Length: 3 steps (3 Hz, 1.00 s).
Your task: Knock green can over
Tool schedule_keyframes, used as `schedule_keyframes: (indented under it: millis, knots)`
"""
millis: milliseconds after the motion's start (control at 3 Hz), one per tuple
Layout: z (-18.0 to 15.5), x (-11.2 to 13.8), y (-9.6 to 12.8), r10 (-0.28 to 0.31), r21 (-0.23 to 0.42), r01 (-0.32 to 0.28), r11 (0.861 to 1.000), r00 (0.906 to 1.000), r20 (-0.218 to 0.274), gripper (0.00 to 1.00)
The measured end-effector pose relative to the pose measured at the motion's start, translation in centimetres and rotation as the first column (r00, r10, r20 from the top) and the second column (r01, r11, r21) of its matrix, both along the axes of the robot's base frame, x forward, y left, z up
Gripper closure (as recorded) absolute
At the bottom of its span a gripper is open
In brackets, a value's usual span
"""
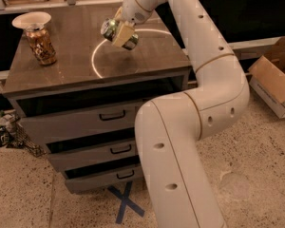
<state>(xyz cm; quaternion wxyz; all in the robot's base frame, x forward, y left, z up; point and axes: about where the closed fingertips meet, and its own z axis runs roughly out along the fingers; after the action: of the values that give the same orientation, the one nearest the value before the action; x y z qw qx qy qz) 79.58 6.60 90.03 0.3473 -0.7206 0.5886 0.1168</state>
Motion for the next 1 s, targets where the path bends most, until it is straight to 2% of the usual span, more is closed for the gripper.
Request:
schedule_keyframes:
  millis: [667,1000]
  knots:
    - [-1.7,-1.3,0.8,0.048,-0.136,-0.052,0.989,0.9984,-0.032,1.00]
    - [-2.7,-1.6,1.3,0.058,-0.179,-0.067,0.982,0.9970,-0.052,0.84]
